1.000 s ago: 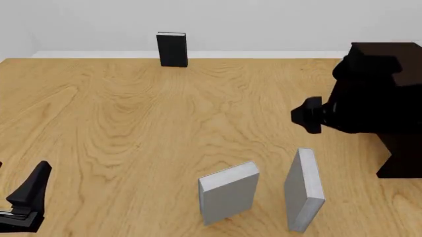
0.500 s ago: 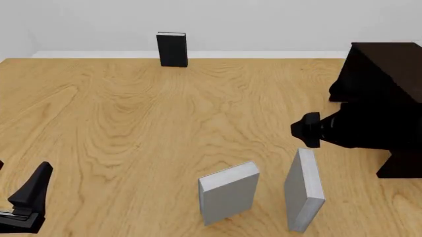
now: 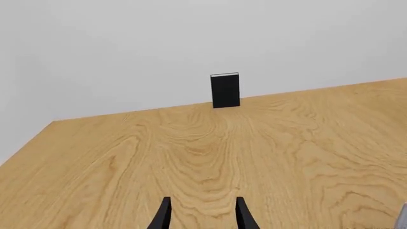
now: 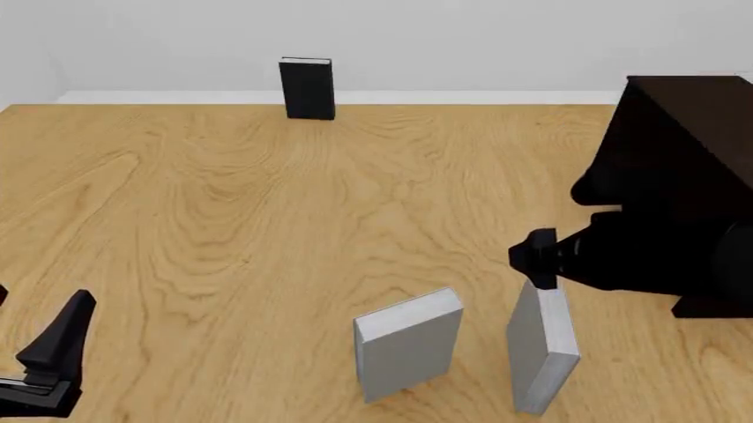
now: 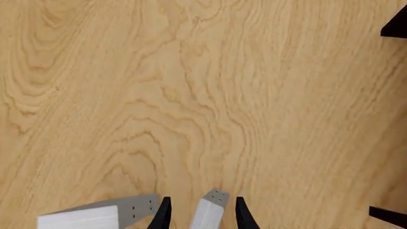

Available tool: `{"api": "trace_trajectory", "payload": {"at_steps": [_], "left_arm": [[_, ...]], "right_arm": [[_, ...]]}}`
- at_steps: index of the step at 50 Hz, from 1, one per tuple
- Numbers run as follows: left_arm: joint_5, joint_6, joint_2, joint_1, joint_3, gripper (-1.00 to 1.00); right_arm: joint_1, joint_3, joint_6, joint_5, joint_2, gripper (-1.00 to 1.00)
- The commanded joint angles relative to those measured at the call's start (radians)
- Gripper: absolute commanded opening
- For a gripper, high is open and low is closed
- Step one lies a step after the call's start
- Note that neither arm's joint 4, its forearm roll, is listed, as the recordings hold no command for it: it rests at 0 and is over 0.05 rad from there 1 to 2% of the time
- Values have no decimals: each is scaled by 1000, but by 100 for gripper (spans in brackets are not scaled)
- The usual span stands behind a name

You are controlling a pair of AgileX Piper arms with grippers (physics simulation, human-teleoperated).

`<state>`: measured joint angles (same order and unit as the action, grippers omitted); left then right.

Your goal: Pick up the book on the right and place it on the cabinet shelf.

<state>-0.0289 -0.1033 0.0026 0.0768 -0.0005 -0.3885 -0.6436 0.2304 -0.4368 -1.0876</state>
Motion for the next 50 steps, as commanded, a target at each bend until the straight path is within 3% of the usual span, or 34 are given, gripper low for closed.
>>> {"api": "trace_trajectory", "payload": {"at_steps": [1, 34, 49, 50], "left_arm": [[-4, -4, 0, 4, 0, 100], [-2, -6, -1, 12, 0, 100], [-6, -2, -1, 15, 0, 100], [-7, -4, -1, 16, 0, 100]], "right_arm": [[-9, 47, 28, 48, -12, 100], [-14, 138, 51, 162, -57, 100], [-3, 132, 43, 171, -70, 100], [-3, 128, 40, 166, -68, -100]]}}
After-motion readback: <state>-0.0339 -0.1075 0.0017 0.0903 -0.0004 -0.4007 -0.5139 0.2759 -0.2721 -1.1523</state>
